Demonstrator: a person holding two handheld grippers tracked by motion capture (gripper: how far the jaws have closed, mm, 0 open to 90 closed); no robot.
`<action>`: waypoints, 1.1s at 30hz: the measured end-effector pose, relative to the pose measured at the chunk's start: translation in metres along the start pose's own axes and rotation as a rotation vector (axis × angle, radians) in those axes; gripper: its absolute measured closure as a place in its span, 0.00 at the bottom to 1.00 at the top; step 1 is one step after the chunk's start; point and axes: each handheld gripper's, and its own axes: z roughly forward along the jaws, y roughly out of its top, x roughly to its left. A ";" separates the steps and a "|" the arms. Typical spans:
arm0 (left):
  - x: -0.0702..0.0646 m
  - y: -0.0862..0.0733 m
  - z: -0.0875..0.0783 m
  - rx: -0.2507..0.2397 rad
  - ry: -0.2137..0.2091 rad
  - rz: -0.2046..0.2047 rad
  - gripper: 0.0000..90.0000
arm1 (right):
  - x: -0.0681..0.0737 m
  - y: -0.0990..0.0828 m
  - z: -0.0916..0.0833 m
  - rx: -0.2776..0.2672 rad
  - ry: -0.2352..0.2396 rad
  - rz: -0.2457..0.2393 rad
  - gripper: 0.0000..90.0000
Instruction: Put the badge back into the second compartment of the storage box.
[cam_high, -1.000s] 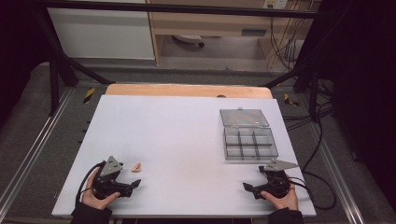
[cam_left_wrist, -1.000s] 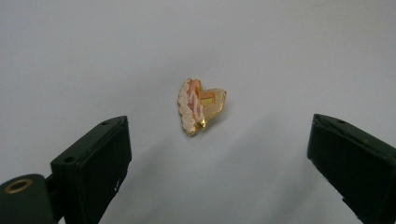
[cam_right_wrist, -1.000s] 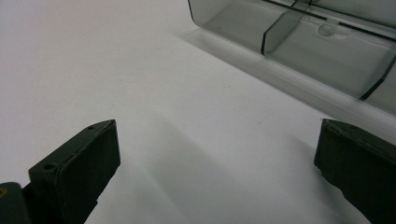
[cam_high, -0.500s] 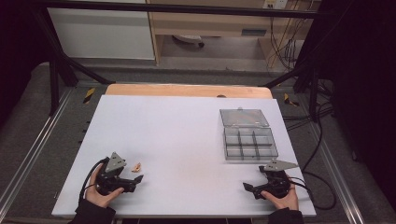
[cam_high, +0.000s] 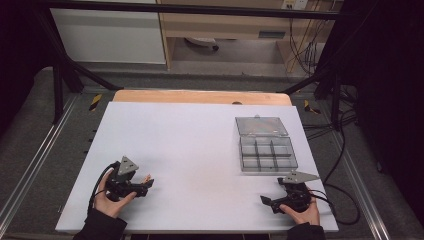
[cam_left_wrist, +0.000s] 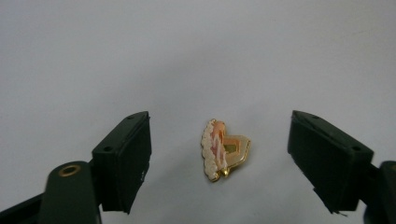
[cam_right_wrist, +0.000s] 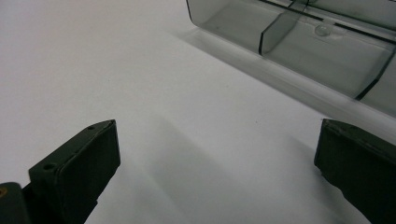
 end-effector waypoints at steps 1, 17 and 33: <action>-0.001 0.001 0.001 0.003 0.002 0.001 0.26 | 0.000 0.000 0.000 0.000 0.000 0.000 0.01; -0.008 -0.011 0.005 0.001 0.011 0.019 0.53 | 0.000 0.000 0.000 0.003 -0.001 -0.001 0.01; -0.012 -0.013 0.011 0.001 0.031 0.027 0.71 | 0.000 0.000 0.000 0.004 0.000 0.001 0.01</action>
